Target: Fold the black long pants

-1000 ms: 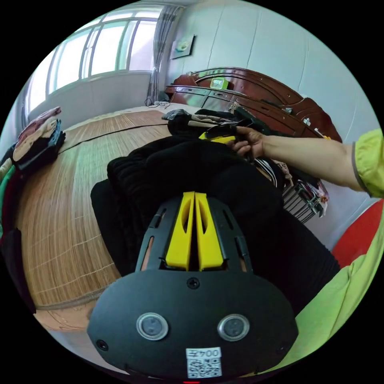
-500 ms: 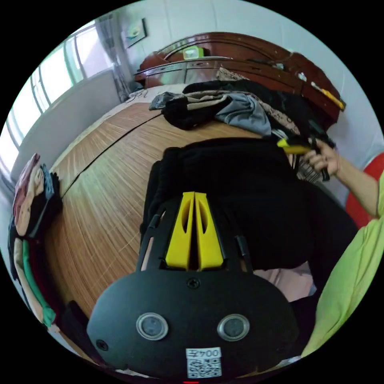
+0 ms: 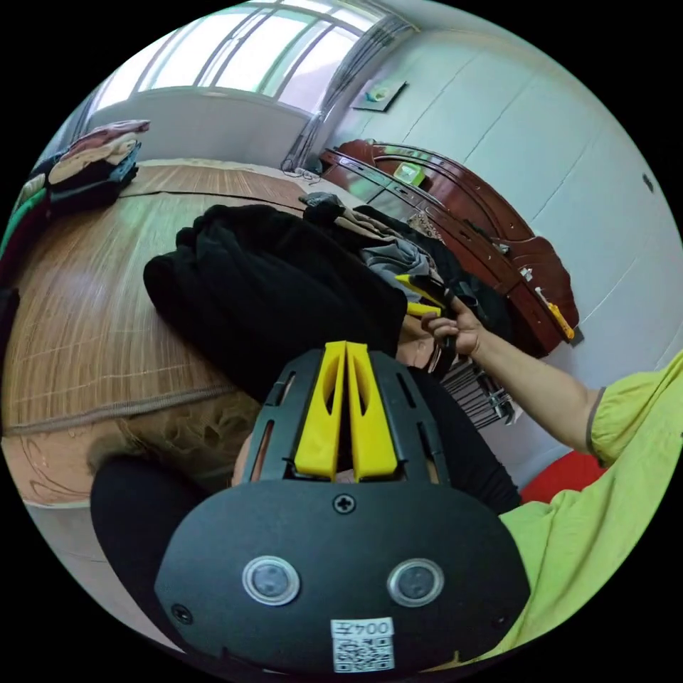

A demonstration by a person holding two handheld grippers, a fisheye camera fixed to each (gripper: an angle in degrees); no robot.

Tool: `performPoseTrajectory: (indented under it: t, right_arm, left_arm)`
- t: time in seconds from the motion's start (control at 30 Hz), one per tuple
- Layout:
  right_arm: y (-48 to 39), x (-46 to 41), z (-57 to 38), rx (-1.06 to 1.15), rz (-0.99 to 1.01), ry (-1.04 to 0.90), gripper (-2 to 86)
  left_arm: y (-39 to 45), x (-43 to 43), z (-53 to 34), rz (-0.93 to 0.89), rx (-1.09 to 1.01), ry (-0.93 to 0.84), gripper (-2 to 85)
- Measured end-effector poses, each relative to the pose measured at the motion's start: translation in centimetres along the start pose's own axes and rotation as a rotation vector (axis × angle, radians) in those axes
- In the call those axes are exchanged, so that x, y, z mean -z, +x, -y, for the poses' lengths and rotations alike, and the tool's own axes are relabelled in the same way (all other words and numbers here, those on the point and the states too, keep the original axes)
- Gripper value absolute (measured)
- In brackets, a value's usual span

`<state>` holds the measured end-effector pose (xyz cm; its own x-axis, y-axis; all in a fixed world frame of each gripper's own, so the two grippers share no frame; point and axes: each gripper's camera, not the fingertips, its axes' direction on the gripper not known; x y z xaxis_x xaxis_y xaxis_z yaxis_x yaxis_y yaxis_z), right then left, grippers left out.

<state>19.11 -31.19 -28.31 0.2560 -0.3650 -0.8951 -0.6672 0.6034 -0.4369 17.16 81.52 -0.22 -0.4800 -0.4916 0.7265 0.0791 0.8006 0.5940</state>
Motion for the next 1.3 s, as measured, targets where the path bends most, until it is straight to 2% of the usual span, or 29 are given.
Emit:
performPoseTrajectory:
  t: [0.17,0.23,0.3,0.37,0.43,0.47,0.5,0.57,0.7,0.77,0.83,0.9,0.97,1.0,1.07,1.1,1.13,1.2,1.3]
  right_arm:
    - [-1.5,-0.2,-0.7,0.028,-0.042,0.001,14.3]
    - [-2.5,-0.3,-1.0,0.063,-0.052,-0.011,10.3]
    - [-5.0,-0.2,-1.5,0.121,-0.175,-0.001,6.2]
    - [-6.8,0.3,-2.1,0.141,-0.256,0.053,5.6]
    - [-6.3,0.4,-2.6,0.076,-0.292,0.107,5.9]
    - [-4.9,-0.1,-2.9,-0.006,-0.291,0.104,6.7]
    - [-3.9,-0.2,-3.4,-0.035,-0.226,0.114,7.2]
    - [-4.1,0.8,-4.5,-0.019,-0.181,0.148,7.3]
    - [-9.9,4.6,-7.6,0.163,-0.351,0.334,5.2]
    - [-14.1,3.7,-8.1,0.295,-0.444,0.348,5.3]
    - [-18.9,1.0,-8.2,0.448,-0.512,0.315,5.7]
    - [-24.6,-3.8,-8.4,0.642,-0.602,0.270,6.0]
    - [-27.1,-7.5,-8.0,0.735,-0.673,0.222,5.9]
    - [-27.8,-9.7,-7.4,0.756,-0.713,0.179,5.7]
    - [-27.5,-12.4,-5.9,0.746,-0.766,0.093,5.5]
    - [-26.4,-13.9,-4.9,0.745,-0.799,0.026,5.5]
    - [-25.7,-14.4,-4.5,0.746,-0.797,-0.010,5.5]
    - [-22.4,-13.9,-2.2,0.627,-0.630,-0.044,5.3]
    - [-21.2,-12.7,0.3,0.507,-0.462,-0.081,5.1]
  left_arm:
    - [1.4,-1.4,0.0,-0.083,0.045,-0.050,0.1]
    - [1.8,-2.0,0.8,-0.061,0.022,-0.083,0.1]
    - [2.2,-1.9,2.1,-0.059,0.000,-0.109,0.0]
    - [3.4,0.5,2.8,-0.070,-0.052,-0.097,0.0]
    - [3.5,0.4,1.4,-0.040,-0.060,-0.168,0.0]
    - [2.6,-0.4,0.1,-0.041,-0.001,-0.219,0.0]
    - [2.0,-0.6,-0.4,-0.054,0.046,-0.232,0.0]
    - [1.3,2.1,0.2,-0.086,0.129,-0.143,0.0]
    - [3.1,9.2,4.7,-0.035,0.067,0.054,0.0]
    - [3.6,11.1,9.1,-0.032,0.073,0.206,0.0]
    - [4.1,9.6,13.8,-0.006,0.033,0.240,0.0]
    - [4.3,6.4,18.7,0.067,0.003,0.205,0.0]
    - [3.4,1.9,23.8,0.149,0.024,0.115,0.0]
    - [3.1,0.9,24.7,0.178,0.025,0.087,0.0]
    - [1.2,-1.8,26.4,0.346,0.056,-0.006,0.0]
    - [0.5,-2.1,26.2,0.356,0.067,-0.024,0.0]
    - [-1.0,-2.2,25.1,0.341,0.105,0.003,0.1]
    - [-2.0,-1.9,23.2,0.291,0.108,0.054,0.1]
    - [-0.5,-2.0,22.3,0.344,0.039,0.078,0.2]
